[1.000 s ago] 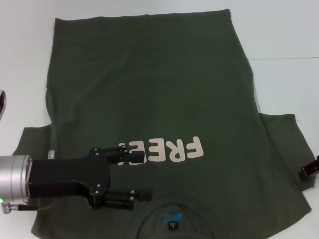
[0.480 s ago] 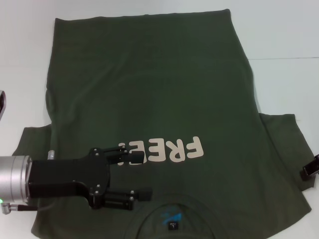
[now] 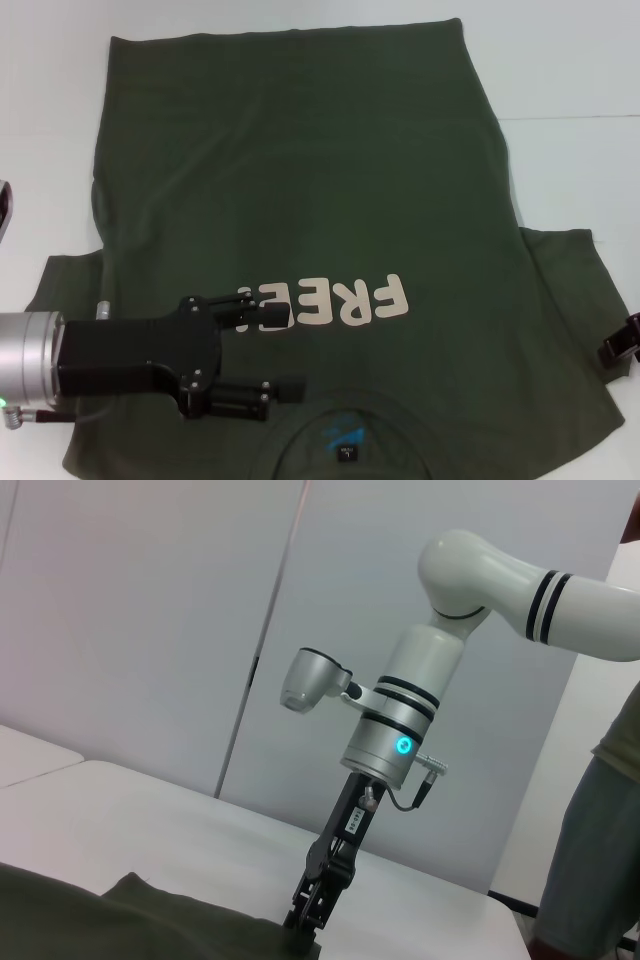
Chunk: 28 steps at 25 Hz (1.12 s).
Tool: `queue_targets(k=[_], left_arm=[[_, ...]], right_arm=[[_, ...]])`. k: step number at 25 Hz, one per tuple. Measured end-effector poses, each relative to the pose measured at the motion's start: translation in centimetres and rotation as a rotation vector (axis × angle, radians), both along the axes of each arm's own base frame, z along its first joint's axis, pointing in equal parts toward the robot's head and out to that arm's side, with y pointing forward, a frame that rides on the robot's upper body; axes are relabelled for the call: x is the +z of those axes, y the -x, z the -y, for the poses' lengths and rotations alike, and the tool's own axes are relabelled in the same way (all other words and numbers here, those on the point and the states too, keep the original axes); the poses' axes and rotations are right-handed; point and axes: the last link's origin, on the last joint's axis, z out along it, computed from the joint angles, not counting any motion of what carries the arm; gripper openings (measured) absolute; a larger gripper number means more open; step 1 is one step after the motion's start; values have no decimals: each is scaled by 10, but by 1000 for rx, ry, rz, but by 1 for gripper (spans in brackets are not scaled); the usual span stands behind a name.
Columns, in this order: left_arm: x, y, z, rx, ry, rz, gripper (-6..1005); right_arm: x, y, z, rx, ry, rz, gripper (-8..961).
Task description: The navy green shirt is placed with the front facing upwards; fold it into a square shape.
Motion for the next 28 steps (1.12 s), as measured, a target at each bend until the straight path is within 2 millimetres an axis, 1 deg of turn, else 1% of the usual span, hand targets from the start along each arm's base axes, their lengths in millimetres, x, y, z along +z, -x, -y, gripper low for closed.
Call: queue_targets(k=[5,11,16,21,22,24,28], left_arm=[[0,0,0,-1,0,0,903],[0,0,0,0,0,0,904],[0,1,-1,6,-6,-5,904],[0,0,-2,4,-7,-6,904],[0,0,-2,4,-7,-6,903],[0,0,-2,4,-7,-6,903],[-1,0,-1,5,-6,-5,903]], right_arm=[[-3,-1,0,4,6,14,519],[-2,-2,-2,13,0,28,403],[-2,-4,-2,15,-10,34,172],[-1,-4,-4,25,-18,38,48],[2,-5,-4,29,-23,44,23],[5,-7,-5,28,-30,51,23],[28,-22,-7,21,-101,100,24]])
